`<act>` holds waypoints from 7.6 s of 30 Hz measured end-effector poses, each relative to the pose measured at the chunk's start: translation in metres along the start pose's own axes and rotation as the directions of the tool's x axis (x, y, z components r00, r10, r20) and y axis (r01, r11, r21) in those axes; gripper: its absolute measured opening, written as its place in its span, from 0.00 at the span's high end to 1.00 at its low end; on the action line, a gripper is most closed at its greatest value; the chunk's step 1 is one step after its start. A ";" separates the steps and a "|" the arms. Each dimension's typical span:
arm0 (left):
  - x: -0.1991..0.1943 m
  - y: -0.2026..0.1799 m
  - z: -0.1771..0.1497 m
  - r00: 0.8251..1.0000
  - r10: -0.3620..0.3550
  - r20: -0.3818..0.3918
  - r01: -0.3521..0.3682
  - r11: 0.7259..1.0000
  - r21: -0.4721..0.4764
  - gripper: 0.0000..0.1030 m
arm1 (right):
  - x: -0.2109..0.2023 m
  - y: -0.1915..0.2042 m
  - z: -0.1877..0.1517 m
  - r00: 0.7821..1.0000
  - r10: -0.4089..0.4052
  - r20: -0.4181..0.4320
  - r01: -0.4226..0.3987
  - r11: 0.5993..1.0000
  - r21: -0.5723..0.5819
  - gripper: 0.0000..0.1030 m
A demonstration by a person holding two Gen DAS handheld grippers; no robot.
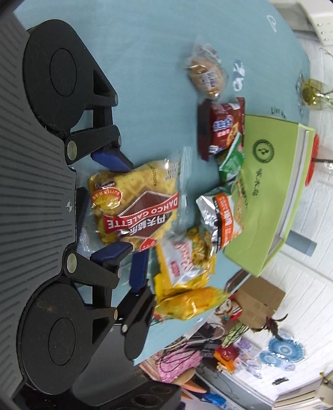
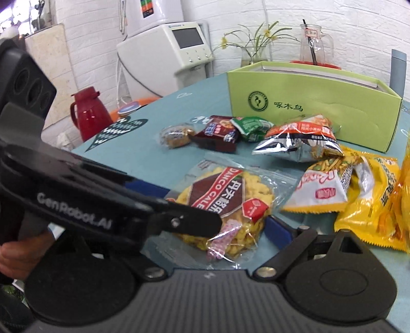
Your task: Organize snacks
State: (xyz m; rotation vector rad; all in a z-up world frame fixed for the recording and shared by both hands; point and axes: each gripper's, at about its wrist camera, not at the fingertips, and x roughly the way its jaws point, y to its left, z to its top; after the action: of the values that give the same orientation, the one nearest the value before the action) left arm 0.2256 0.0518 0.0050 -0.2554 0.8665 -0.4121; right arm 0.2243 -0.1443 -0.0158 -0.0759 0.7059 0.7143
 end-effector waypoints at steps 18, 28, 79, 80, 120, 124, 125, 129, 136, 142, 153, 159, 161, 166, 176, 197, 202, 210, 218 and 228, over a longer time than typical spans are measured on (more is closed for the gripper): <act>-0.020 0.024 0.002 0.995 -0.059 0.083 0.068 0.991 -0.116 0.75 | -0.009 0.019 0.010 0.993 -0.054 0.104 0.060 0.997 -0.056 0.23; -0.034 0.008 0.097 0.973 -0.013 0.229 0.019 1.000 -0.025 0.75 | -0.001 0.007 0.098 0.958 -0.106 0.265 0.155 0.972 -0.174 0.17; 0.040 -0.091 0.088 0.982 -0.156 0.103 0.135 0.973 0.186 0.30 | -0.088 -0.106 -0.005 0.895 -0.396 0.204 0.340 0.904 0.260 0.10; 0.045 -0.097 0.090 0.982 -0.161 0.094 0.141 0.971 0.194 0.30 | -0.087 -0.113 -0.008 0.900 -0.386 0.201 0.324 0.903 0.284 0.10; 0.132 -0.057 0.264 0.982 -0.062 0.179 0.034 0.987 0.155 0.47 | 0.040 -0.178 0.167 0.936 -0.270 0.227 0.285 0.958 -0.038 0.16; 0.113 -0.044 0.254 0.974 -0.055 0.221 0.021 0.988 0.153 0.43 | 0.016 -0.175 0.159 0.916 -0.275 0.292 0.288 0.958 0.000 0.09; 0.106 -0.043 0.249 0.972 -0.057 0.228 0.022 0.988 0.156 0.40 | 0.009 -0.172 0.157 0.914 -0.273 0.301 0.282 0.959 0.012 0.09; 0.076 -0.045 0.219 0.968 -0.069 0.242 0.030 0.986 0.161 0.35 | -0.015 -0.150 0.137 0.913 -0.253 0.320 0.257 0.966 0.030 0.09; 0.038 -0.044 0.131 0.978 -0.088 0.190 0.061 0.988 0.143 0.31 | -0.036 -0.098 0.062 0.949 -0.197 0.247 0.180 0.980 0.090 0.09; 0.049 -0.038 0.068 0.991 -0.130 0.028 0.128 0.989 0.069 0.39 | -0.022 -0.057 0.018 0.980 -0.138 0.146 0.132 0.990 0.048 0.09; 0.077 -0.032 0.061 0.986 -0.149 -0.069 0.150 0.989 0.015 0.69 | 0.003 -0.037 0.015 0.990 -0.124 0.073 0.127 0.991 -0.034 0.10; 0.051 -0.038 0.034 0.994 -0.097 -0.059 0.100 0.994 0.052 0.69 | -0.006 -0.016 0.001 0.995 -0.078 0.057 0.080 0.996 -0.040 0.10; 0.042 -0.040 0.023 0.996 -0.079 -0.050 0.082 0.995 0.053 0.68 | -0.009 -0.010 -0.004 0.997 -0.063 0.052 0.065 0.997 -0.039 0.10; 0.030 -0.039 0.008 0.997 -0.069 -0.039 0.070 0.997 0.029 0.68 | -0.014 0.003 -0.014 0.998 -0.050 0.041 0.051 0.998 -0.036 0.10; 0.026 -0.040 0.002 0.996 -0.082 -0.036 0.082 0.997 0.013 0.66 | -0.017 0.008 -0.021 0.996 -0.074 0.038 0.076 0.997 -0.033 0.09; 0.026 -0.033 0.010 0.995 -0.102 0.000 0.102 0.995 -0.011 0.43 | -0.009 -0.010 -0.014 0.993 -0.111 0.040 0.110 0.994 0.029 0.09; 0.030 -0.030 0.012 0.994 -0.107 -0.009 0.107 0.994 -0.024 0.44 | -0.004 -0.013 -0.012 0.993 -0.111 0.039 0.110 0.994 0.026 0.09; 0.032 -0.031 0.008 0.993 -0.119 -0.003 0.119 0.993 -0.008 0.52 | -0.001 -0.005 -0.012 0.992 -0.124 0.029 0.125 0.992 -0.022 0.09; 0.012 -0.027 0.017 0.986 -0.165 0.014 0.166 0.986 -0.007 0.88 | -0.013 0.004 0.005 0.990 -0.116 0.079 0.122 0.989 -0.079 0.30; -0.002 -0.013 0.137 0.974 -0.118 0.194 0.104 0.991 0.080 0.85 | 0.019 -0.023 0.128 0.966 -0.118 0.229 0.176 0.951 -0.255 0.25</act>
State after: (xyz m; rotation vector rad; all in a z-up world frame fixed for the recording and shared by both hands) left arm 0.3282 0.0482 0.0971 -0.2766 0.6422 -0.5111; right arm 0.3216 -0.1136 0.0670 -0.2994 0.3892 0.6606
